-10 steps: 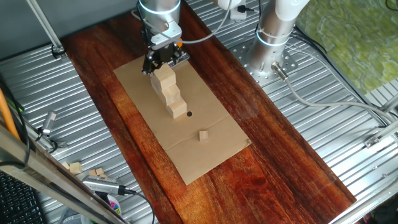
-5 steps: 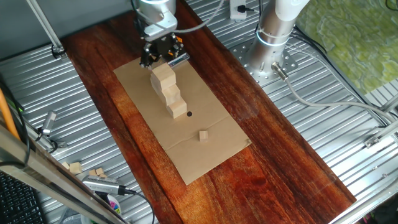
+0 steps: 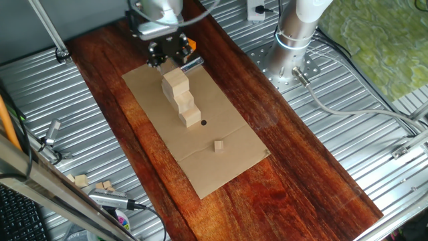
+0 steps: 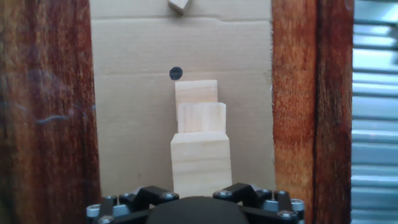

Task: Stack the blocks into a pyramid shape

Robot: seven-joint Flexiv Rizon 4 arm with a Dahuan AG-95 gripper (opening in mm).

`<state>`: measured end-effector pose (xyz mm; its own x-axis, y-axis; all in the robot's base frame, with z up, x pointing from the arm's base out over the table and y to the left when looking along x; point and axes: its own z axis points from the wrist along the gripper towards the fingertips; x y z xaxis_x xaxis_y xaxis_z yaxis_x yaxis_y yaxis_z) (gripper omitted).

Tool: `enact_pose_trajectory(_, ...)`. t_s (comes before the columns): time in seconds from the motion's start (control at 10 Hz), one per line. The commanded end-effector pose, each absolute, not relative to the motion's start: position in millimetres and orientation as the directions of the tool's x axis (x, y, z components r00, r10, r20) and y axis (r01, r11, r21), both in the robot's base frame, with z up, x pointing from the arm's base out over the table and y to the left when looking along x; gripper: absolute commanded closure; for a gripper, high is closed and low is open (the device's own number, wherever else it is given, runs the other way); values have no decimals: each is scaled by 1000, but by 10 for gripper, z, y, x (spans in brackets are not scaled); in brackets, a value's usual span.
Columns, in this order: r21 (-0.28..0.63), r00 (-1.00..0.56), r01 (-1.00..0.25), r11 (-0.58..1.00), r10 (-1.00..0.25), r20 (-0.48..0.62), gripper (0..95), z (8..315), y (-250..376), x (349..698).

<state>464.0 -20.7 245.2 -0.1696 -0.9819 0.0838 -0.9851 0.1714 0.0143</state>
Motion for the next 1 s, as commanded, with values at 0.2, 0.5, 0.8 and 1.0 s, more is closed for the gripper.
enact_pose_trajectory(0.2, 6, -467, -883, 469, -881, 74, 950, 2463, -90, 4724)
enact_pose_trajectory(0.5, 14, -675, -734, 680, -731, 98, 950, 2446, -62, 4732)
enact_pose_trajectory(0.8, 11, -743, -664, 748, -661, 108, 950, 2465, -43, 4716)
enact_pose_trajectory(1.0, 16, -784, -611, 792, -607, 131, 950, 2476, -25, 4706)
